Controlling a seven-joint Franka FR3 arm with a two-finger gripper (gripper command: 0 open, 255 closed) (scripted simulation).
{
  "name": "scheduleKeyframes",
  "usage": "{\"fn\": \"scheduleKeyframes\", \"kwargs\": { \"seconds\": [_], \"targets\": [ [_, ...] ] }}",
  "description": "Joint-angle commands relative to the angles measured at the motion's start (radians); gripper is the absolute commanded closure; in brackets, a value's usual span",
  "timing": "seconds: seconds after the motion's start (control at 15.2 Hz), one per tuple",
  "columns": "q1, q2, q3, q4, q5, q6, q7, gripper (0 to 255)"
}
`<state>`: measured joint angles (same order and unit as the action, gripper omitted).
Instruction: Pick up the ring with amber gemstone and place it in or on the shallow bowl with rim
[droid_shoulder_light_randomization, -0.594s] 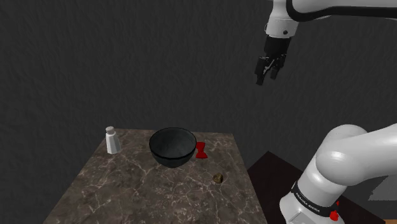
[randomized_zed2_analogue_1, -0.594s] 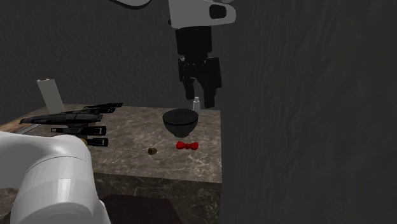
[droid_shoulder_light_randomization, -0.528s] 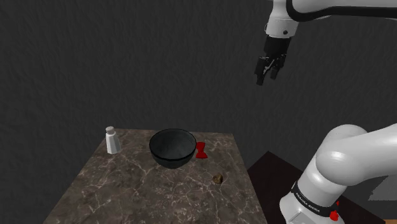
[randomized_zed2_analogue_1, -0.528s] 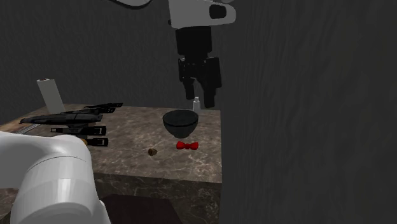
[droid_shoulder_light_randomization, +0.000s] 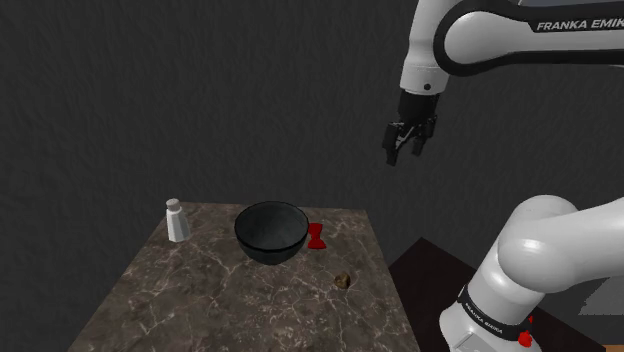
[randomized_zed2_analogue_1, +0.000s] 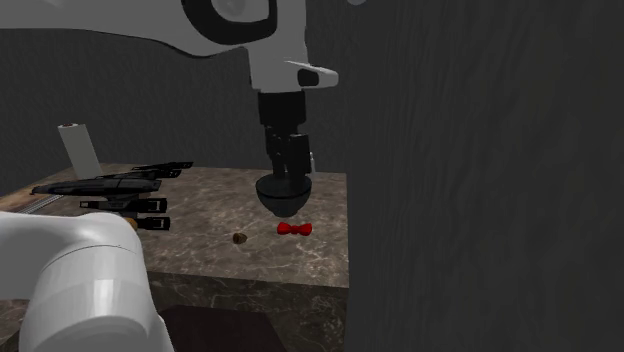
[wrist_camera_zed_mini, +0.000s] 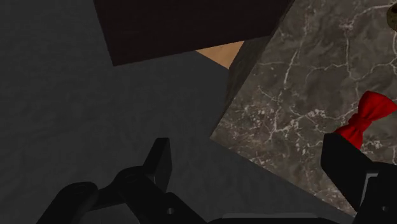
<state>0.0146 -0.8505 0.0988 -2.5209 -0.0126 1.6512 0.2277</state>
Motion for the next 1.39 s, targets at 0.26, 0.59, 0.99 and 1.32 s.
{"fn": "scheduleKeyframes", "kwargs": {
  "seconds": [0.26,0.59,0.99,1.32],
  "targets": [
    [0.042,0.000,0.105,-0.131,0.119,0.108,0.155,0],
    [0.084,0.056,0.202,-0.200,0.226,0.223,0.281,0],
    [0.130,0.192,0.330,-0.235,0.350,0.393,0.427,0],
    [0.147,0.354,0.437,-0.222,0.426,0.550,0.540,0]
  ]
}}
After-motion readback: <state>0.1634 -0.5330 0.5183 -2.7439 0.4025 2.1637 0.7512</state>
